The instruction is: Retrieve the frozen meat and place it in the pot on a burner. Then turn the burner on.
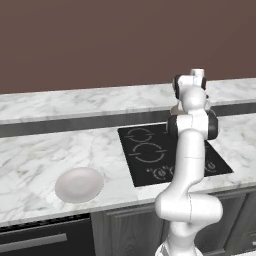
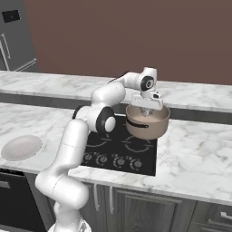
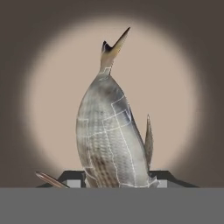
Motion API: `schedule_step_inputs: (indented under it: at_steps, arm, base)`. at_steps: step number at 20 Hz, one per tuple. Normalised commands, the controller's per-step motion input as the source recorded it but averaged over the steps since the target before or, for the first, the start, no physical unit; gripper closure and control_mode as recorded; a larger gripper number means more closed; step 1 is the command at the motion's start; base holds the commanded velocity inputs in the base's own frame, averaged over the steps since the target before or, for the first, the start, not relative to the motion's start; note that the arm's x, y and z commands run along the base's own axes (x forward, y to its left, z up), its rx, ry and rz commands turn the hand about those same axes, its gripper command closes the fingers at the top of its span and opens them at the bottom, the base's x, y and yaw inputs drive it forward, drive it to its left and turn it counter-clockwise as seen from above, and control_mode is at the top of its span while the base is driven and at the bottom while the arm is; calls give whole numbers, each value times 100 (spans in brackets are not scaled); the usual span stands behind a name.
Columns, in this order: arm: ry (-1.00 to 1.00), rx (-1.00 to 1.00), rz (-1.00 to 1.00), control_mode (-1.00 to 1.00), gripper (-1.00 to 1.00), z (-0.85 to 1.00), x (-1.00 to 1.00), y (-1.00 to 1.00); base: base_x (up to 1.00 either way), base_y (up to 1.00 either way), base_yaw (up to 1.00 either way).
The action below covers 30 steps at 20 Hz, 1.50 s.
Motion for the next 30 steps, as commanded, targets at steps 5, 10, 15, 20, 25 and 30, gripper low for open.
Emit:
schedule_step_inputs:
  at_steps: [5,10,15,20,25,30]
  arm:
    - [0,4,0,-100,100,-29,0,0]
    - [0,2,0,-100,100,-27,0,0]
    - [0,1,0,-100,100,-12,2,0]
    - [0,0,0,-100,-100,-2,6,0]
    - [0,0,0,-100,-100,0,3,0]
    - [0,0,0,-100,-100,0,2,0]
  base:
    - [0,0,0]
    - [0,0,0]
    - [0,0,0]
    - [0,0,0]
    - [0,0,0]
    - [0,0,0]
